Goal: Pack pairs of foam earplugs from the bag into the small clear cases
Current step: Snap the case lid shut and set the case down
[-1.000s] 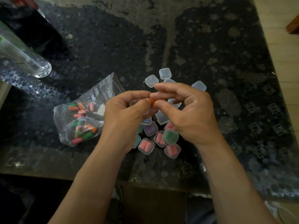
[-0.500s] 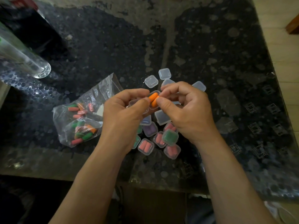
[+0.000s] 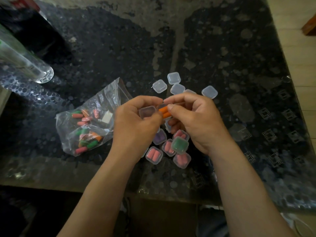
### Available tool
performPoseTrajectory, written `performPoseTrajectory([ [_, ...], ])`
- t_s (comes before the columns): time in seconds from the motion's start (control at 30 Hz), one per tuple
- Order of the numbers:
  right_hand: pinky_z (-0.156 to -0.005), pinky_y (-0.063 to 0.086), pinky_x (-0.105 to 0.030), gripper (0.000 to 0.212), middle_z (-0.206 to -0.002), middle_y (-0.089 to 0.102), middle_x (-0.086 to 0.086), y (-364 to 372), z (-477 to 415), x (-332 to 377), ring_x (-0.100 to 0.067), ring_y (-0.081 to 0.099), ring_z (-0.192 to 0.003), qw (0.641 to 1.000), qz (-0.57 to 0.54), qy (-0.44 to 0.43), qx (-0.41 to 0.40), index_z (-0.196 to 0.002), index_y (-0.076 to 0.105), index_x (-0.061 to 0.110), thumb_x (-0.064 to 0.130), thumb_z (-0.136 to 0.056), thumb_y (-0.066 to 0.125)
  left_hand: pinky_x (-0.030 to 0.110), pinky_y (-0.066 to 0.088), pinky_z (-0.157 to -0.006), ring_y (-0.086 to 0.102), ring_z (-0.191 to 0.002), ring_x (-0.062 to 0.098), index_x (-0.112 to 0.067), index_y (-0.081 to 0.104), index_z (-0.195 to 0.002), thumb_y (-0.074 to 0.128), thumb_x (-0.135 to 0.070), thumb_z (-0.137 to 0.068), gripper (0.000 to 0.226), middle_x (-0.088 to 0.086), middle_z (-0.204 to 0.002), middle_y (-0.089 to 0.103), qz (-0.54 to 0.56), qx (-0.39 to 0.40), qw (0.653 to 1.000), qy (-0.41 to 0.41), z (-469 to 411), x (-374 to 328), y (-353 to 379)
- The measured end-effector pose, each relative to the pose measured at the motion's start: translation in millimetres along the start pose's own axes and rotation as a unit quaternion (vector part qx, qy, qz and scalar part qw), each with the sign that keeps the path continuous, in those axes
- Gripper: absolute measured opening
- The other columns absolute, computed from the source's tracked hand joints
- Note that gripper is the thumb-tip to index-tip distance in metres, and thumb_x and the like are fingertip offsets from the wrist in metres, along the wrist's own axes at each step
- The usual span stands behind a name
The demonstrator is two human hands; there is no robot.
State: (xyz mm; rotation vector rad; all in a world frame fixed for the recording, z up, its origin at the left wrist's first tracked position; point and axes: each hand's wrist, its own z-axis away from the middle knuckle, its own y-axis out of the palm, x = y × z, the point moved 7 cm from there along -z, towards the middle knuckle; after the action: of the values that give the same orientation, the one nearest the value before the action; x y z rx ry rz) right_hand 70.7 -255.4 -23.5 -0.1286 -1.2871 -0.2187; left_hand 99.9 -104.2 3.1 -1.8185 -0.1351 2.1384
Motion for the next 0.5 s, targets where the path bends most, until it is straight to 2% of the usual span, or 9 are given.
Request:
performPoseTrajectory([
  [0.07, -0.053, 0.054, -0.028, 0.010, -0.080, 0.073, -0.011, -1, 0, -1, -0.016, 0.067, -0.060, 1.000, -0.008, 0.013, -0.013, -0.098, 0.074, 0.008, 0.005, -0.094, 0.066, 0.040, 0.065, -0.069, 0.076, -0.075, 0.015, -0.023, 0.074, -0.101, 0.071, -0.001, -0.089, 0.026, -0.002, -0.085, 0.076, -0.017, -0.004, 1.000, 0.015, 1, -2, 0],
  [0.13, -0.051, 0.054, -0.028, 0.009, -0.079, 0.074, -0.011, -4, 0, -1, -0.016, 0.066, -0.058, 0.999, -0.017, 0.024, -0.031, -0.096, 0.073, 0.006, 0.004, -0.095, 0.065, 0.038, 0.065, -0.070, 0.076, -0.081, 0.017, -0.022, 0.072, -0.106, 0.067, 0.000, -0.092, 0.026, 0.000, -0.093, 0.077, 0.017, -0.003, 1.000, 0.014, 1, -3, 0],
  [0.2, -0.052, 0.054, -0.027, 0.010, -0.079, 0.076, -0.008, -6, 0, -1, -0.015, 0.065, -0.059, 0.998, -0.031, 0.034, -0.042, -0.096, 0.073, 0.006, 0.005, -0.096, 0.064, 0.034, 0.064, -0.070, 0.077, -0.087, 0.020, -0.016, 0.069, -0.111, 0.057, 0.001, -0.098, 0.024, 0.005, -0.097, 0.078, 0.126, 0.006, 0.991, -0.037, -1, -2, 0],
  [0.3, -0.051, 0.055, -0.027, 0.010, -0.080, 0.077, -0.007, -8, 1, -1, -0.015, 0.064, -0.059, 0.996, -0.061, 0.041, -0.053, -0.095, 0.073, 0.006, 0.008, -0.097, 0.064, 0.033, 0.062, -0.067, 0.077, -0.089, 0.028, -0.007, 0.064, -0.115, 0.041, -0.003, -0.103, 0.027, 0.016, -0.100, 0.078, 0.303, 0.042, 0.942, -0.138, -3, 3, 2],
  [0.33, -0.052, 0.055, -0.027, 0.010, -0.080, 0.077, -0.007, -8, 1, 0, -0.017, 0.065, -0.060, 0.996, -0.063, 0.041, -0.054, -0.095, 0.073, 0.006, 0.008, -0.097, 0.064, 0.032, 0.061, -0.066, 0.076, -0.088, 0.027, -0.006, 0.066, -0.113, 0.041, -0.003, -0.104, 0.026, 0.016, -0.100, 0.078, 0.310, 0.056, 0.938, -0.146, -4, 4, 2],
  [0.4, -0.051, 0.055, -0.027, 0.008, -0.078, 0.077, -0.008, -8, 1, 0, -0.018, 0.066, -0.059, 0.996, -0.059, 0.037, -0.051, -0.094, 0.072, 0.005, 0.007, -0.097, 0.065, 0.030, 0.061, -0.068, 0.075, -0.086, 0.023, -0.005, 0.069, -0.108, 0.051, -0.002, -0.101, 0.020, 0.013, -0.098, 0.078, 0.268, 0.082, 0.951, -0.132, -4, 5, 4],
  [0.5, -0.049, 0.054, -0.026, 0.007, -0.071, 0.075, -0.010, -3, 2, 2, -0.020, 0.067, -0.055, 0.997, -0.061, 0.036, -0.030, -0.091, 0.073, 0.004, 0.007, -0.095, 0.069, 0.033, 0.062, -0.074, 0.076, -0.087, 0.026, -0.008, 0.070, -0.111, 0.067, -0.008, -0.093, 0.018, 0.012, -0.097, 0.078, 0.211, 0.104, 0.966, -0.105, 0, 5, 10],
])
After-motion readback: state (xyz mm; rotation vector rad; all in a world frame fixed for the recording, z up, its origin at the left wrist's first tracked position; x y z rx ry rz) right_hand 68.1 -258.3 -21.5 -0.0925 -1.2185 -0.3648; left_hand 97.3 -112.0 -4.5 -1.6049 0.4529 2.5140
